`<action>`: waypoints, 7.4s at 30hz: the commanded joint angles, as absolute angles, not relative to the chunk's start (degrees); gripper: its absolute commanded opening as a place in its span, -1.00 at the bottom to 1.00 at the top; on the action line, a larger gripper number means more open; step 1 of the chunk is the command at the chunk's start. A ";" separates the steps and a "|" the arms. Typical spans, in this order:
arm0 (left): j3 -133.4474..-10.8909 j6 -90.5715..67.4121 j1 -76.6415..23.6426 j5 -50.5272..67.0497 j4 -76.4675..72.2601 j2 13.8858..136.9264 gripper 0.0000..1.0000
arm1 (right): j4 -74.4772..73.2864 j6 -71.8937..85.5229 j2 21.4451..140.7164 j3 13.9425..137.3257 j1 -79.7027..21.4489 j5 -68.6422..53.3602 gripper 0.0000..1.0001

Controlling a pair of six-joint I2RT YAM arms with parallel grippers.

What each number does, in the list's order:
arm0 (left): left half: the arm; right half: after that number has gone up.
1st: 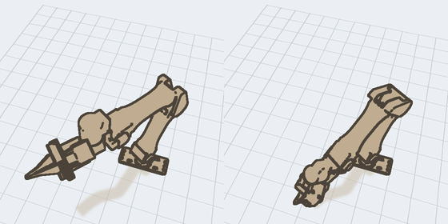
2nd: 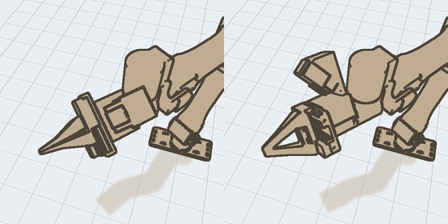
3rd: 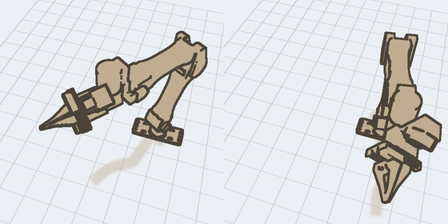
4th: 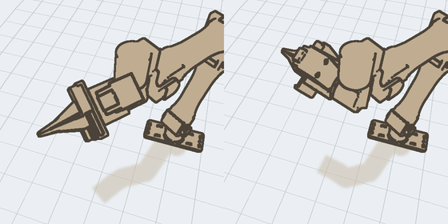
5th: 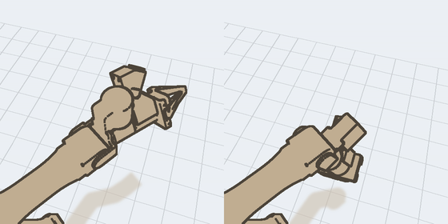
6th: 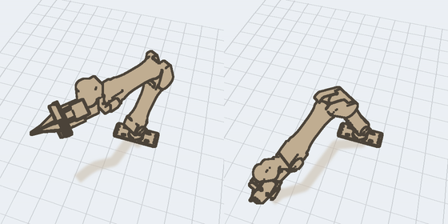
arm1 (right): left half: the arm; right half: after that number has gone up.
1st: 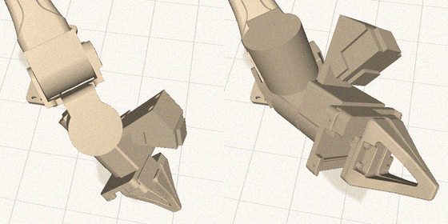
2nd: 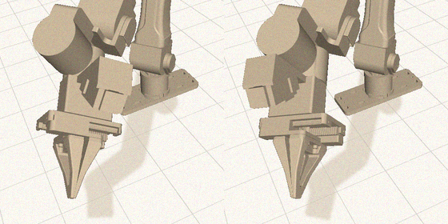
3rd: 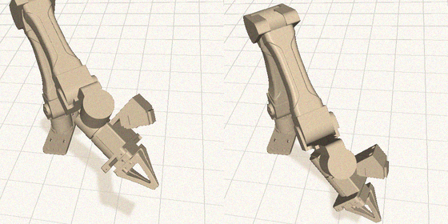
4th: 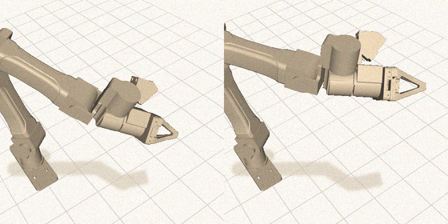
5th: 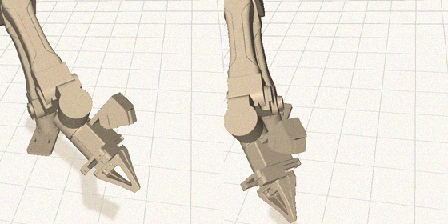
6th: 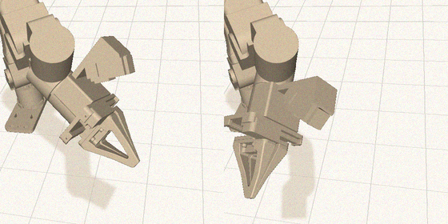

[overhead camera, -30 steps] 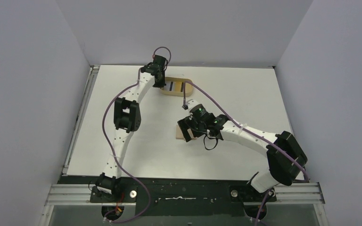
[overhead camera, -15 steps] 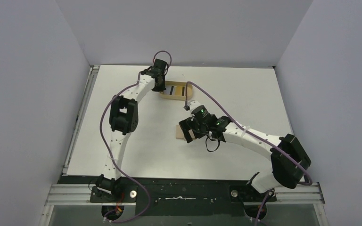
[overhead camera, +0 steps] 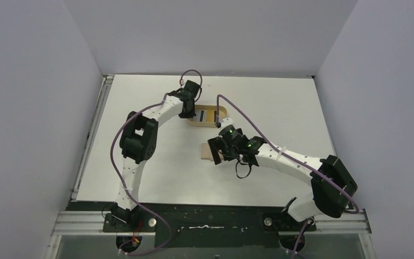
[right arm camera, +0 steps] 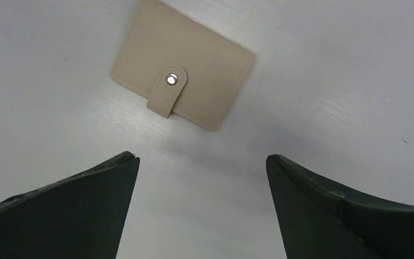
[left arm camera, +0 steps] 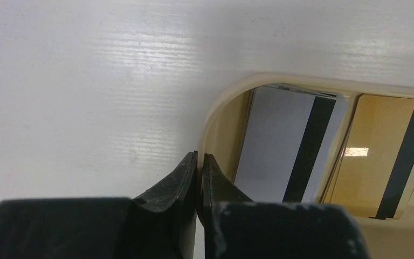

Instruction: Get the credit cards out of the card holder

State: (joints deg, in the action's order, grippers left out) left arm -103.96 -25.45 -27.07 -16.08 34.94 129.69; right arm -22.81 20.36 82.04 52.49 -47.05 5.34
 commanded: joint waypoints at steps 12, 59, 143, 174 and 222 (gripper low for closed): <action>-93.05 -35.76 -29.42 -21.63 28.09 118.37 0.54 | -26.70 32.42 99.36 68.33 -52.19 16.33 0.45; -32.77 -55.63 -36.47 3.18 4.60 76.29 0.94 | -11.53 -24.89 93.72 53.45 -53.82 -25.73 -1.00; -41.07 -56.70 -46.32 -1.76 4.88 80.31 0.83 | -41.39 41.18 64.55 38.97 -44.58 15.18 1.00; -31.48 -56.32 -31.01 5.77 3.90 72.30 0.83 | 3.09 4.66 90.73 46.61 -35.58 -39.24 0.91; -28.65 -53.26 -22.38 10.70 3.78 69.37 0.83 | -31.73 30.10 99.44 61.25 -70.27 30.84 0.21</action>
